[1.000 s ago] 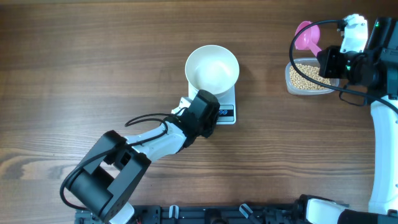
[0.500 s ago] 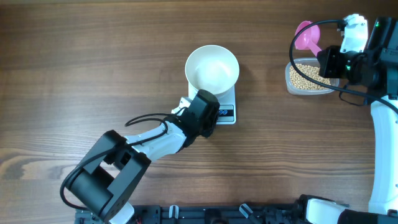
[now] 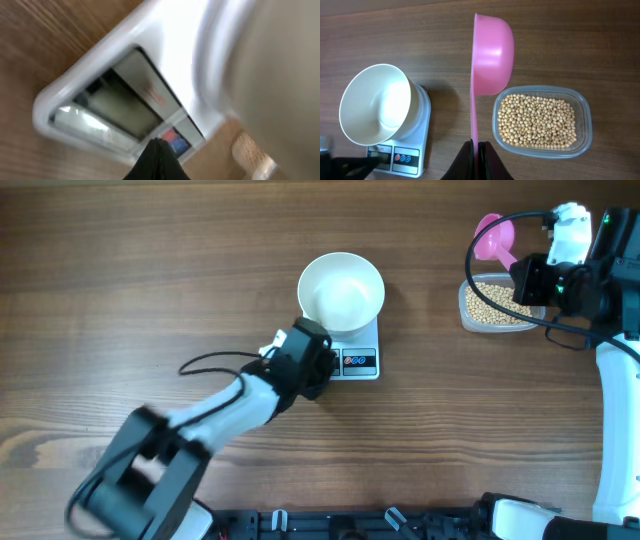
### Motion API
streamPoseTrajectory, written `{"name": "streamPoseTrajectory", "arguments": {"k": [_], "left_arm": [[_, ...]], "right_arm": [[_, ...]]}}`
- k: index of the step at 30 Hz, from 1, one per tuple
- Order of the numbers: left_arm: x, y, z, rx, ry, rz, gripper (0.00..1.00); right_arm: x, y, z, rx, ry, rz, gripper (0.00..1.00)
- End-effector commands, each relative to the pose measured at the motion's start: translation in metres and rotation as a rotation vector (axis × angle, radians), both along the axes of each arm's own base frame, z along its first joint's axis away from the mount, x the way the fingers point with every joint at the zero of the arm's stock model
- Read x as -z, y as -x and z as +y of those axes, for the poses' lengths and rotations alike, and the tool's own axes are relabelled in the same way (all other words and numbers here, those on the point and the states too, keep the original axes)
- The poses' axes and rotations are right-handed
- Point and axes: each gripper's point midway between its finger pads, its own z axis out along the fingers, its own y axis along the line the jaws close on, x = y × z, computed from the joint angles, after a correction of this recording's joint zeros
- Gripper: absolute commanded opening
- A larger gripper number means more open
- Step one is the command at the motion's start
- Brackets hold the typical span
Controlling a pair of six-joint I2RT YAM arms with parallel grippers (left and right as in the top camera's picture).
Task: Scoop item into bowl and weigh 150g on scale
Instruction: 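Withdraw the left gripper left away from the scale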
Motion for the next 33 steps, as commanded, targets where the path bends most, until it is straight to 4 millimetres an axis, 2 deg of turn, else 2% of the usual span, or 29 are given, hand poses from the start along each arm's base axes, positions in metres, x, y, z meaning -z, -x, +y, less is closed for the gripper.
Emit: {"name": "streamPoseTrajectory", "arguments": {"k": [1, 3, 8, 9, 11, 13, 14, 15, 16, 17, 18, 22, 25, 33], "left_arm": [[-0.052, -0.001, 0.009, 0.087, -0.041, -0.173, 0.04], [-0.078, 0.001, 0.014, 0.13, -0.064, -0.261, 0.04], [-0.158, 0.002, 0.03, 0.258, -0.178, -0.607, 0.04], [-0.178, 0.002, 0.039, 0.257, -0.22, -0.688, 0.06], [-0.201, 0.003, 0.054, 0.234, -0.279, -0.781, 0.25], [-0.222, 0.002, 0.073, 0.194, -0.356, -0.858, 0.2], [-0.234, 0.003, 0.088, 0.153, -0.42, -0.897, 0.2], [-0.24, 0.003, 0.102, 0.113, -0.471, -0.913, 0.22], [-0.246, 0.004, 0.115, 0.074, -0.516, -0.922, 0.31], [-0.249, 0.005, 0.128, 0.028, -0.555, -0.919, 0.41], [-0.252, 0.007, 0.144, -0.025, -0.596, -0.908, 0.62], [-0.243, 0.017, 0.183, -0.122, -0.727, -0.823, 1.0], [-0.223, 0.024, 0.2, -0.115, -0.8, -0.728, 1.0], [-0.19, 0.03, 0.21, -0.048, -0.876, -0.587, 1.0]], "right_arm": [[-0.004, 0.002, 0.002, -0.02, 0.0, -0.015, 0.04], [-0.004, 0.002, 0.002, -0.02, 0.0, -0.015, 0.04], [-0.004, 0.002, 0.002, -0.02, -0.001, -0.014, 0.04], [-0.004, 0.002, 0.002, -0.02, 0.0, -0.014, 0.04], [-0.004, 0.002, 0.002, -0.02, 0.0, -0.014, 0.04], [-0.004, 0.002, 0.002, -0.021, 0.001, -0.014, 0.04], [-0.004, 0.002, 0.002, -0.021, 0.0, -0.014, 0.04], [-0.004, 0.002, 0.002, -0.021, 0.001, -0.014, 0.04], [-0.004, 0.002, 0.002, -0.022, 0.002, -0.015, 0.04], [-0.004, 0.002, 0.002, -0.022, 0.002, -0.015, 0.04], [-0.004, 0.002, 0.002, -0.022, 0.002, -0.015, 0.04], [-0.004, 0.002, 0.002, -0.022, 0.002, -0.015, 0.04], [-0.004, 0.002, 0.002, -0.022, 0.002, -0.015, 0.04], [-0.004, 0.002, 0.002, -0.023, 0.003, -0.016, 0.04]]}}
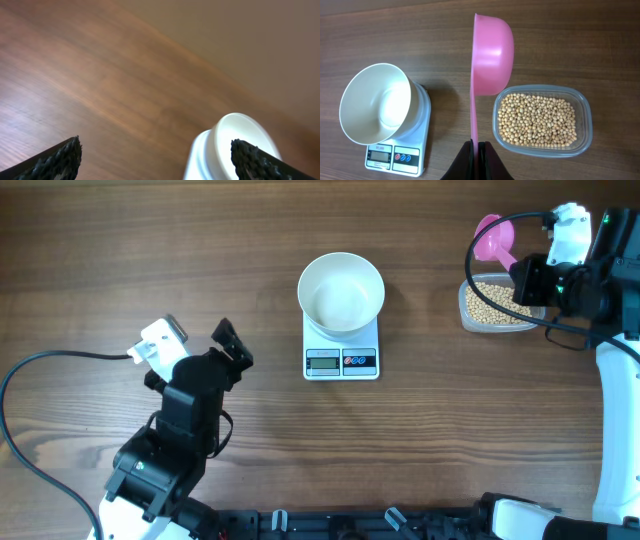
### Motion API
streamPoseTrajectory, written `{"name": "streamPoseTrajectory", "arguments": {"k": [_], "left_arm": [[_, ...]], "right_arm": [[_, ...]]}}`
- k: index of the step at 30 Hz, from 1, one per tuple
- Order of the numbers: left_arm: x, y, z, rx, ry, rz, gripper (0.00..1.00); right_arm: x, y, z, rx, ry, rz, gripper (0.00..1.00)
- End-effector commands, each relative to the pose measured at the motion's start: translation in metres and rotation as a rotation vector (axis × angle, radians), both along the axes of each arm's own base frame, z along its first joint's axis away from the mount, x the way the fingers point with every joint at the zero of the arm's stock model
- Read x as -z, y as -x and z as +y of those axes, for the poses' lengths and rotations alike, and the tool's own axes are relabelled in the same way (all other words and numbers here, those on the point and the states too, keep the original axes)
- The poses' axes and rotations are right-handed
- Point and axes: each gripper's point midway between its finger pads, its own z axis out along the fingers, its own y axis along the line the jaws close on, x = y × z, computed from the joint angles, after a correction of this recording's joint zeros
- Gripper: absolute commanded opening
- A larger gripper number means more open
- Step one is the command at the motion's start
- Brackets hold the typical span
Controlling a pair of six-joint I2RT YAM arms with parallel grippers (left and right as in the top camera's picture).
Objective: Scoop item into bowl and weigh 150g on scale
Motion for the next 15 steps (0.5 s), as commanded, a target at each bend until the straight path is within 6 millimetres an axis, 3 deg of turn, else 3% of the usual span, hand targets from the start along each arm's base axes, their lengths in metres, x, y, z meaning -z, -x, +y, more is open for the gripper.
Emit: {"name": "streamPoseTrajectory", "arguments": {"k": [1, 8, 15], "left_arm": [[0.012, 0.0, 0.008, -0.028, -0.064, 0.051, 1.0], [0.038, -0.005, 0.005, -0.025, -0.113, 0.15, 1.0], [0.064, -0.012, 0.002, -0.023, -0.161, 0.245, 1.0]], "right_arm": [[-0.005, 0.002, 0.002, -0.023, 0.004, -0.02, 0.04], [-0.005, 0.001, 0.002, -0.058, 0.036, -0.033, 0.04], [-0.021, -0.016, -0.001, -0.059, 0.059, -0.131, 0.04]]}}
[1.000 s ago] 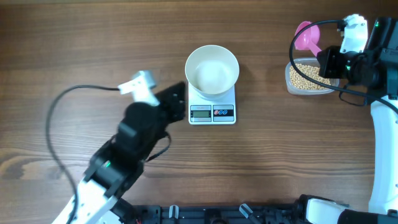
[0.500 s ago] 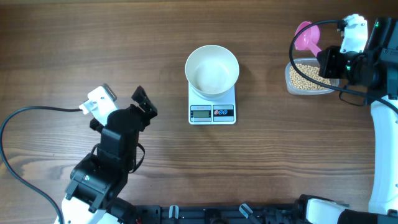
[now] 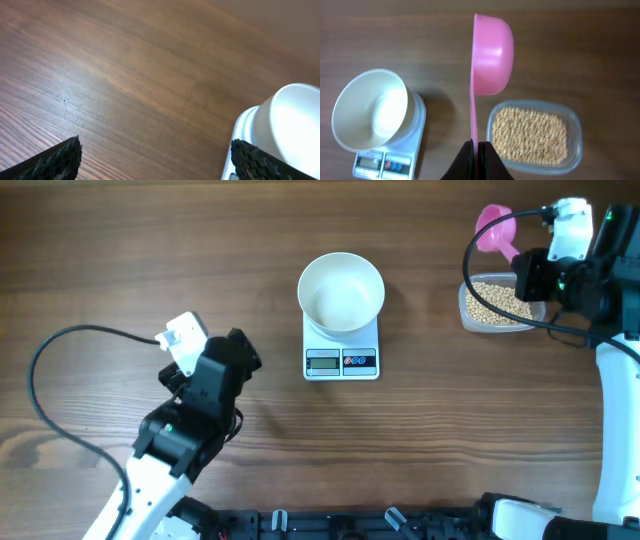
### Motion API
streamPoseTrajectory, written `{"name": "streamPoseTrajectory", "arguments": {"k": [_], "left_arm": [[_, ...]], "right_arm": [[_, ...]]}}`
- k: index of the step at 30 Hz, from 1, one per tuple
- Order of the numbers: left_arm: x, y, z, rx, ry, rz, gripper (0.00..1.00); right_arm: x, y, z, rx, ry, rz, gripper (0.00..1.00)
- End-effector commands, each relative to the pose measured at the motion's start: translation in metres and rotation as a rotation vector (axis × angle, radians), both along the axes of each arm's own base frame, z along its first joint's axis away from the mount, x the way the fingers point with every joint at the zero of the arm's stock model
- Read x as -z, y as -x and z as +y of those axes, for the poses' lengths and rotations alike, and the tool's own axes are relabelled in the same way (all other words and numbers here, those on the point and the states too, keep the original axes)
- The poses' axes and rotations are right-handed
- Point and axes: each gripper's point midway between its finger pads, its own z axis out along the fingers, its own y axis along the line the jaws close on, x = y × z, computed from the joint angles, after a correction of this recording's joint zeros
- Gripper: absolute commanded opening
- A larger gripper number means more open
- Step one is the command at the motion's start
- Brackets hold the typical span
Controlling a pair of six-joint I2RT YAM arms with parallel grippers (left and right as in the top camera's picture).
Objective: Scoop item into bowl and weigh 150g on scale
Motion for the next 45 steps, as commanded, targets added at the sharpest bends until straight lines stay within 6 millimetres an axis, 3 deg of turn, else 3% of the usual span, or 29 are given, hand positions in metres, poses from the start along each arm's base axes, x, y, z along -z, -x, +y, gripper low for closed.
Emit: {"name": "streamPoseTrajectory", "arguments": {"k": [1, 9, 20, 24, 30, 36, 40, 45], "left_arm": [[0.015, -0.003, 0.004, -0.015, -0.053, 0.051, 1.0], [0.041, -0.007, 0.003, -0.014, -0.098, 0.143, 1.0], [0.054, -0.008, -0.001, -0.008, -0.099, 0.186, 1.0], [0.065, -0.005, -0.032, 0.09, 0.063, 0.231, 1.0], [0.063, -0.008, -0.064, 0.202, 0.203, 0.231, 1.0], [0.063, 0.025, -0.131, 0.481, 0.505, 0.382, 1.0], [0.054, 0.017, -0.138, 0.509, 0.527, 0.332, 1.0], [0.054, 0.034, -0.153, 0.614, 0.556, 0.384, 1.0]], "right_arm": [[-0.014, -0.007, 0.0, -0.023, 0.017, -0.074, 0.04], [-0.055, -0.043, -0.012, 0.004, 0.082, -0.299, 0.04], [-0.057, -0.045, -0.009, -0.009, 0.069, -0.309, 0.04], [-0.058, -0.046, -0.009, -0.009, 0.07, -0.315, 0.04], [-0.063, -0.048, -0.01, 0.08, -0.051, -0.308, 0.04], [-0.059, -0.043, 0.005, 0.081, -0.196, -0.255, 0.04], [-0.062, -0.038, 0.022, 0.014, -0.282, -0.24, 0.04], [-0.05, -0.028, 0.03, 0.001, -0.326, -0.166, 0.04]]}}
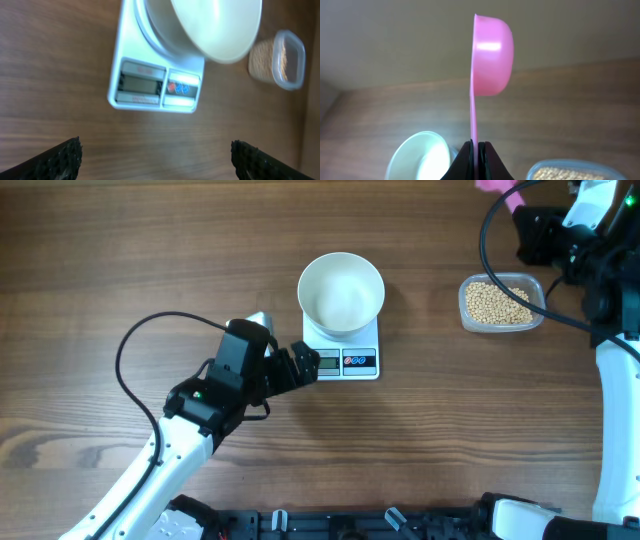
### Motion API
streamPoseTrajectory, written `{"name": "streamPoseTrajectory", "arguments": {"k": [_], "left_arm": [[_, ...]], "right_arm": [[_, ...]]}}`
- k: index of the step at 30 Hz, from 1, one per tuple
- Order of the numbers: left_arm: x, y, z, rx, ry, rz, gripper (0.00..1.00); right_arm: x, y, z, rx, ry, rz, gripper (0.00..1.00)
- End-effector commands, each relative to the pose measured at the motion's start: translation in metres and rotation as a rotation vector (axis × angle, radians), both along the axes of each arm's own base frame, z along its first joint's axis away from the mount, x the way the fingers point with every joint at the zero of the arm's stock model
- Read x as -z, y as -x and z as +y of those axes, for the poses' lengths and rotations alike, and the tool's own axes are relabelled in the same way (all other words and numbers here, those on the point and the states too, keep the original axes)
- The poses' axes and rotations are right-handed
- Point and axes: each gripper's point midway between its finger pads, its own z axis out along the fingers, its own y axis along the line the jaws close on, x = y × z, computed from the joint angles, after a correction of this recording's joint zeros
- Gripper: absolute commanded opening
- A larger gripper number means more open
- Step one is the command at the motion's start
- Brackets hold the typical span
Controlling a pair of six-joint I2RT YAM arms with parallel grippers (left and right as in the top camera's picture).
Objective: Scoop item into bowl and weigh 150g on scale
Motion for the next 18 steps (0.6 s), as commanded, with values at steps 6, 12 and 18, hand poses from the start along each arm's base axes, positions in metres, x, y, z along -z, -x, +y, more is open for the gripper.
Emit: {"name": "streamPoseTrajectory", "arguments": {"k": [6, 12, 18], "left_arm": [[-0.01, 0.025, -0.032, 0.289, 0.041, -0.039, 0.46], [-0.049, 0.009, -0.031, 0.327, -0.066, -0.162, 0.04], [-0.096, -0.003, -0.007, 0.335, -0.322, -0.252, 0.04]], "right_arm": [[0.007, 0.008, 0.011, -0.039, -0.07, 0.053, 0.04], [0.013, 0.013, 0.012, -0.038, -0.077, 0.088, 0.04], [0.017, 0.016, 0.012, -0.038, -0.082, 0.111, 0.04]]}}
